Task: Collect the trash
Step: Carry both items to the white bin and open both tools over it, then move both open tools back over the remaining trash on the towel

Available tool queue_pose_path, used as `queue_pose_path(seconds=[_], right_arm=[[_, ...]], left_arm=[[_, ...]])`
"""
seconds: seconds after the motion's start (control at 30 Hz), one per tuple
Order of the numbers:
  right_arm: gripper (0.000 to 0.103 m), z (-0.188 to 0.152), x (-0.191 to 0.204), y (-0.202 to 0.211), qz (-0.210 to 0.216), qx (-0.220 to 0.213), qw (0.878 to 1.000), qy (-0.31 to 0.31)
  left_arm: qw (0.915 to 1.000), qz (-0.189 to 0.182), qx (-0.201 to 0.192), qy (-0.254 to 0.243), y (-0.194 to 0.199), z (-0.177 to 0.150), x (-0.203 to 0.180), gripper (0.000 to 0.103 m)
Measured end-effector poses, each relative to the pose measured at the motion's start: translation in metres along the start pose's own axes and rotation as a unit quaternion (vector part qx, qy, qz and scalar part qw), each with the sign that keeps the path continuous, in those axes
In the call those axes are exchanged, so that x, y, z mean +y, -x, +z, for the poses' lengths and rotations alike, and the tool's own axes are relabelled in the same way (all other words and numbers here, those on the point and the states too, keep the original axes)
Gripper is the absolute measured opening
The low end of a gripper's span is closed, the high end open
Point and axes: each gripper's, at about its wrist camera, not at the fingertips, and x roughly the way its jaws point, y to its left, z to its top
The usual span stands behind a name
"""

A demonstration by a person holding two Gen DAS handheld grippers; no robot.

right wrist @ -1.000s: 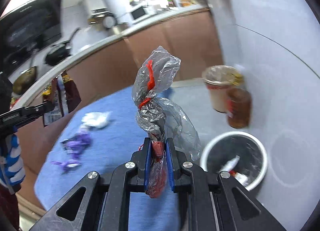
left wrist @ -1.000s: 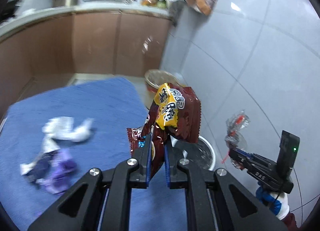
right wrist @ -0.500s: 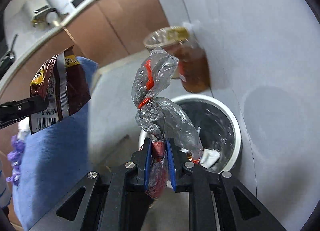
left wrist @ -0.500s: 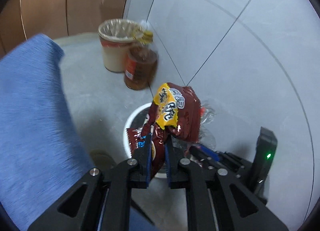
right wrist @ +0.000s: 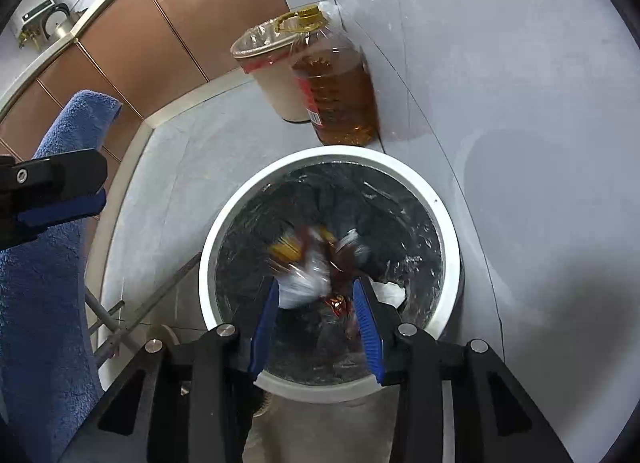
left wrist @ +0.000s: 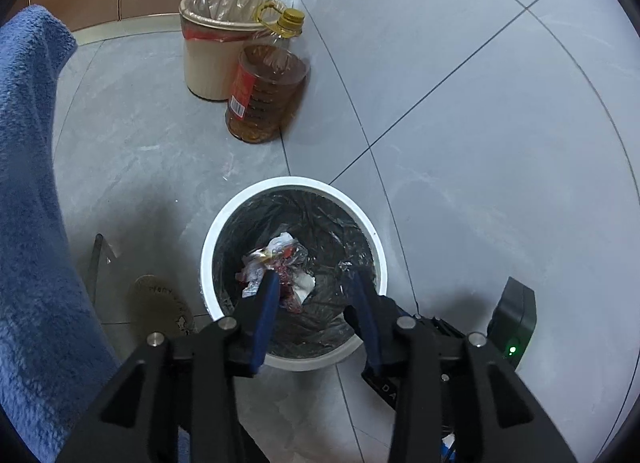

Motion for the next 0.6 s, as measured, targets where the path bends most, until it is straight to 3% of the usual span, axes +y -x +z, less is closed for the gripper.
queue_pose_path(seconds=[0.3, 0.6], right_arm=[[0.038, -0.001, 0.031, 0.042, 0.022, -0.035, 0.999, 0.006], [0.039, -0.004, 0.083, 0.116, 0.049, -0.088, 0.994, 0.047]], left_arm=[[0.9989, 0.012, -0.044, -0.005, 0.065, -0.019, 0.003, 0.036], [0.9926, 0.033, -0.116, -0.013, 0.170, -0.056, 0.013, 0.036]])
